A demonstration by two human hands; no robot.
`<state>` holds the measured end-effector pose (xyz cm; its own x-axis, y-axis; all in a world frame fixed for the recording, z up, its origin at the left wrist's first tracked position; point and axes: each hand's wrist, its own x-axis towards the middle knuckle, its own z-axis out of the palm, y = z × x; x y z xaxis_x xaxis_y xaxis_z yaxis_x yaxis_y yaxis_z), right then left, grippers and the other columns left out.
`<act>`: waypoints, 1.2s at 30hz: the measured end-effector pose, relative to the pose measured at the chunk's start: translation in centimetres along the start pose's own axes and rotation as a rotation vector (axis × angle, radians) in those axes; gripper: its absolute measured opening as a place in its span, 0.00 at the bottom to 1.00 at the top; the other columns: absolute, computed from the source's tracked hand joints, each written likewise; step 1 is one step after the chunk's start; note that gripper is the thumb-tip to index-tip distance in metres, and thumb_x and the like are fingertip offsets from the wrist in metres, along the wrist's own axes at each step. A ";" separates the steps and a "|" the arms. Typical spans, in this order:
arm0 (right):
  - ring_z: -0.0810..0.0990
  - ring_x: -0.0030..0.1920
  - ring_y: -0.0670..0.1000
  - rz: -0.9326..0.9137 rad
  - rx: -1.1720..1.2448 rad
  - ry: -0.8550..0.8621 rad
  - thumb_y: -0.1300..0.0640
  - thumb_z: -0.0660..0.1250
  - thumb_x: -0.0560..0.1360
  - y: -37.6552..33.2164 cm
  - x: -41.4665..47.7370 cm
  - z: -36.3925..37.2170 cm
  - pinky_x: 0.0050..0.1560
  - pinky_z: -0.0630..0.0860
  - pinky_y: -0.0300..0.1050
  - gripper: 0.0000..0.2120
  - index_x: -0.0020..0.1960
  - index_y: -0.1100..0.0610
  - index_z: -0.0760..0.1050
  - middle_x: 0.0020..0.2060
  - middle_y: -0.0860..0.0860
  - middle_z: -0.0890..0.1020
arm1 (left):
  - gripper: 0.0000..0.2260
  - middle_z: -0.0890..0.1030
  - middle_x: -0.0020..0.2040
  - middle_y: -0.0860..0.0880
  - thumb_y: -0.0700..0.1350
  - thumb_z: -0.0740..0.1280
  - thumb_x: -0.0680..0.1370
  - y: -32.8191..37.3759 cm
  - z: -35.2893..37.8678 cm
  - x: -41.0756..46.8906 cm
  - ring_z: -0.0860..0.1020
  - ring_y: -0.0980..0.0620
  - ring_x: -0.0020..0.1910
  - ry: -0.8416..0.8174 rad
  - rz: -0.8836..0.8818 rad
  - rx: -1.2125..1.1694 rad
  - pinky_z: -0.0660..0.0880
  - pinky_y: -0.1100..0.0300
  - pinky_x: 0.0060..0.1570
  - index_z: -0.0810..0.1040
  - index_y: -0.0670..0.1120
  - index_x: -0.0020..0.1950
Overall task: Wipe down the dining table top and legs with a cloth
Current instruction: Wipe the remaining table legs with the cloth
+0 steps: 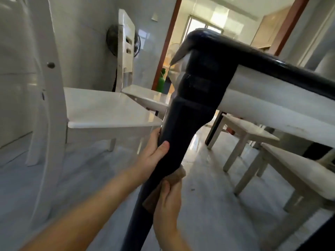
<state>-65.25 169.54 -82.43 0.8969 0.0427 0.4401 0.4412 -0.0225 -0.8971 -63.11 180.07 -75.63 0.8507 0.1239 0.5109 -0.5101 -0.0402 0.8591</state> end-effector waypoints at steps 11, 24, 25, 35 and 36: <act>0.77 0.54 0.33 0.011 -0.002 0.120 0.60 0.60 0.81 3.0 -1.3 1.6 0.58 0.71 0.31 0.20 0.67 0.39 0.65 0.51 0.27 0.78 | 0.23 0.72 0.64 0.50 0.55 0.56 0.78 -0.2 0.1 0.3 0.72 0.55 0.65 0.005 -0.002 0.028 0.70 0.56 0.67 0.59 0.47 0.71; 0.78 0.54 0.45 0.078 -0.028 0.118 0.58 0.66 0.78 6.7 -3.6 1.1 0.57 0.72 0.30 0.21 0.69 0.44 0.70 0.56 0.50 0.79 | 0.16 0.72 0.57 0.55 0.47 0.52 0.83 0.1 0.2 0.4 0.76 0.66 0.53 0.022 -0.004 0.039 0.74 0.68 0.54 0.57 0.43 0.69; 0.77 0.52 0.42 0.143 -0.057 0.087 0.59 0.65 0.79 8.6 -4.9 1.1 0.57 0.72 0.32 0.22 0.65 0.35 0.70 0.54 0.42 0.79 | 0.18 0.72 0.57 0.55 0.48 0.52 0.83 0.1 0.2 0.5 0.76 0.65 0.54 0.022 0.004 0.047 0.75 0.66 0.56 0.57 0.43 0.70; 0.75 0.64 0.43 0.196 0.075 0.033 0.59 0.66 0.79 8.8 -5.6 0.0 0.65 0.73 0.40 0.27 0.74 0.44 0.63 0.66 0.44 0.75 | 0.16 0.72 0.57 0.54 0.44 0.50 0.84 0.3 0.4 0.2 0.75 0.62 0.55 0.021 -0.007 0.006 0.74 0.67 0.57 0.56 0.41 0.71; 0.74 0.64 0.42 0.137 0.088 0.076 0.59 0.66 0.78 7.9 -4.6 0.4 0.66 0.72 0.36 0.28 0.74 0.44 0.63 0.66 0.43 0.75 | 0.17 0.72 0.57 0.54 0.44 0.50 0.84 0.3 0.5 0.2 0.75 0.61 0.55 0.018 -0.010 -0.003 0.74 0.67 0.58 0.56 0.40 0.71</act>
<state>-65.91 169.61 -91.54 0.9496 -0.0306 0.3120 0.3134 0.0652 -0.9474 -63.01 179.62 -75.23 0.8535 0.1422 0.5014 -0.5017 -0.0359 0.8643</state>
